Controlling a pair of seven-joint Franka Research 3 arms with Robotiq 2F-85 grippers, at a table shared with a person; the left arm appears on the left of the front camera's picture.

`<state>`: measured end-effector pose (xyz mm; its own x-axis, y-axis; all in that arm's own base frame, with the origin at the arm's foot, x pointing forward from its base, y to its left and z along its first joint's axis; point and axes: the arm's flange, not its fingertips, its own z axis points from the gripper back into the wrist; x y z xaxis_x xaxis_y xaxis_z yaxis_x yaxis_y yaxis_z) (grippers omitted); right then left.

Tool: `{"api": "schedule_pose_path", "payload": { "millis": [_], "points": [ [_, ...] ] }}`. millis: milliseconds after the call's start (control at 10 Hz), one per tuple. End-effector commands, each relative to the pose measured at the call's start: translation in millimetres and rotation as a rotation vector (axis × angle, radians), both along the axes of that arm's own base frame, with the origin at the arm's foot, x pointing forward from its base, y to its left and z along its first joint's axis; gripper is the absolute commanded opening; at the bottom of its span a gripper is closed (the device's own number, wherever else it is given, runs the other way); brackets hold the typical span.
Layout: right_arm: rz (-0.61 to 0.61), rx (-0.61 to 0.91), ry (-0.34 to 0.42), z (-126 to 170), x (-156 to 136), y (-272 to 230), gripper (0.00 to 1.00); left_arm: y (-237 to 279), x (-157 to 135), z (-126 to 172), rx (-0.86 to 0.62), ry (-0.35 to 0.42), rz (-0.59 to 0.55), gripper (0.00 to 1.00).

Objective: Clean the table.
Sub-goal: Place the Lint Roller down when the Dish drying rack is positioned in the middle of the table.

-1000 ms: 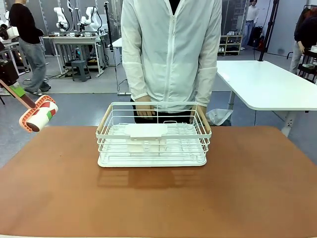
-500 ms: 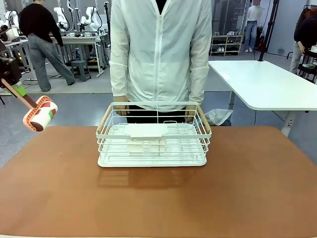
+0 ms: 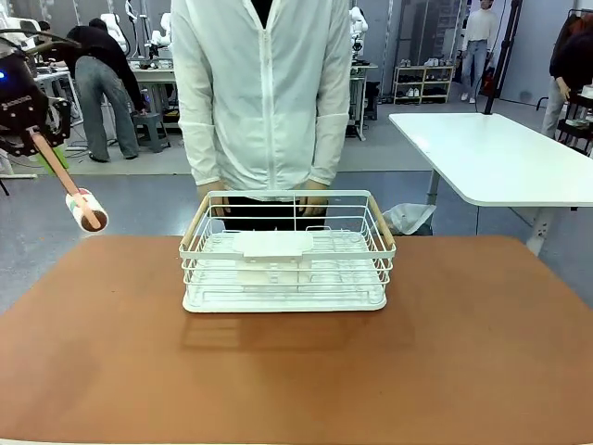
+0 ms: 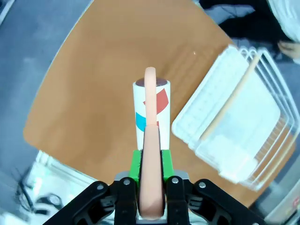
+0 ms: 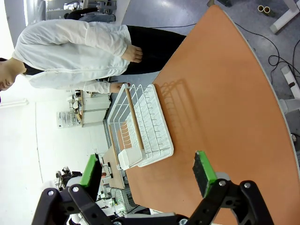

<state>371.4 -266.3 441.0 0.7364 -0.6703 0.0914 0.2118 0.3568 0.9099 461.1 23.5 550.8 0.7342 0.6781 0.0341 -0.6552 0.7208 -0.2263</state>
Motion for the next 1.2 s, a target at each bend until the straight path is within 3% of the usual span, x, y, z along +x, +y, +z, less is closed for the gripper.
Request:
{"api": "schedule_pose_path", "payload": {
  "millis": [0,200,400,600,900,1100],
  "points": [
    [-0.001,0.006,-0.022,2,0,0,1.0,-6,16,3,-0.103,0.076,0.526,0.21],
    [-0.001,0.006,-0.022,2,0,0,1.0,-4,38,-18,-0.136,0.048,0.831,0.21],
    [-0.001,0.006,-0.022,2,0,0,1.0,-12,45,-37,-0.167,-0.143,0.935,0.21],
    [-0.001,0.006,-0.022,2,0,0,1.0,-15,43,-64,-0.159,-0.336,0.839,0.21],
    [-0.001,0.006,-0.022,2,0,0,1.0,-6,48,-100,-0.136,-0.309,0.685,0.21],
    [-0.001,0.006,-0.022,2,0,0,1.0,-2,53,-119,-0.142,-0.325,0.694,0.21]
  ]
}}
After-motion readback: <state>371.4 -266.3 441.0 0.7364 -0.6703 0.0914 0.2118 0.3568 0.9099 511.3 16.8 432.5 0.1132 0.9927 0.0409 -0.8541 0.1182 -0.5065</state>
